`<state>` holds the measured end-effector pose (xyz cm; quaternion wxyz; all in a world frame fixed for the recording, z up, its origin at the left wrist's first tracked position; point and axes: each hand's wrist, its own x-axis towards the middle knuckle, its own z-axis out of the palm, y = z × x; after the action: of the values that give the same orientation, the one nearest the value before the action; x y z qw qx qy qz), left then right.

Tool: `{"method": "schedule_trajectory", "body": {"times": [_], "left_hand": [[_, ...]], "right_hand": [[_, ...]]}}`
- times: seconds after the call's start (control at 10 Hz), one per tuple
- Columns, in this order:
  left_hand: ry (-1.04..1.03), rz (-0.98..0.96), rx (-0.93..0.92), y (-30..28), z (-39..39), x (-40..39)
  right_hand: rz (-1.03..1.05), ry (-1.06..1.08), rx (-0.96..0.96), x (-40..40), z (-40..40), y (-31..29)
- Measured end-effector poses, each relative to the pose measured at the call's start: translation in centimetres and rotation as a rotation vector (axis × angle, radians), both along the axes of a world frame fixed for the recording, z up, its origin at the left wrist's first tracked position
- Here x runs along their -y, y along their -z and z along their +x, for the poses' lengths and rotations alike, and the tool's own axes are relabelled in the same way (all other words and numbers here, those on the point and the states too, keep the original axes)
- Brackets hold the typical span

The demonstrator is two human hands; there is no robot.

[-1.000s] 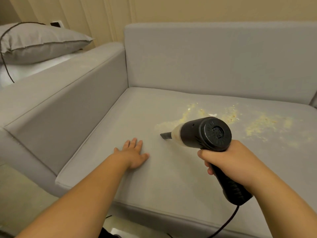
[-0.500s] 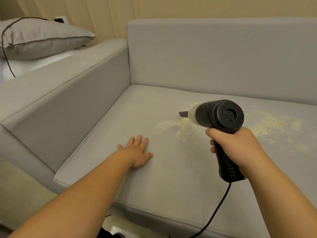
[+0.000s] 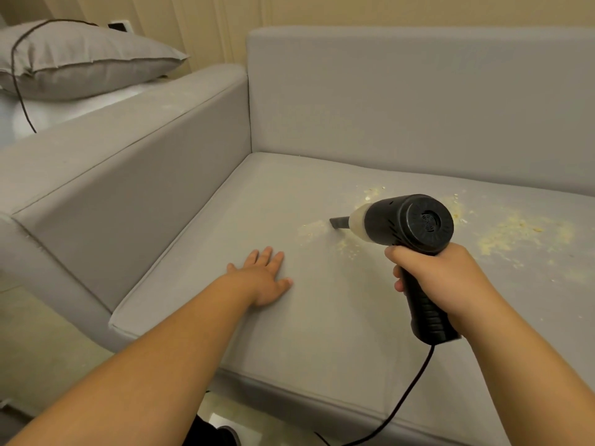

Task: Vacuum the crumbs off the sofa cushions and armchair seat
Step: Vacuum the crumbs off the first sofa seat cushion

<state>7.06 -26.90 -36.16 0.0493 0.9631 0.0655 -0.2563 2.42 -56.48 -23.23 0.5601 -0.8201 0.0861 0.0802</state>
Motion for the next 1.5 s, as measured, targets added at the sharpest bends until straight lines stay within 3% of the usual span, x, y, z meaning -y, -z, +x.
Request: {"method": "schedule_trajectory", "body": {"times": [0.9,1.2,1.4,1.5], "left_hand": [[0.006,-0.008,-0.003,-0.2,-0.1,0.0],[0.003,-0.007,-0.006,-0.1,0.0,0.1],[0.000,-0.007,-0.008,-0.1,0.1,0.0],[0.001,-0.002,-0.006,0.0,0.0,0.1]], "right_hand": [[-0.062,-0.106,0.061,-2.2,0.0,0.7],[-0.064,-0.213,-0.017,-1.4,-0.1,-0.2],[-0.082,-0.029,0.046,-0.1,0.1,-0.5],[-0.048,-0.083,-0.013,0.2,-0.1,-0.7]]}}
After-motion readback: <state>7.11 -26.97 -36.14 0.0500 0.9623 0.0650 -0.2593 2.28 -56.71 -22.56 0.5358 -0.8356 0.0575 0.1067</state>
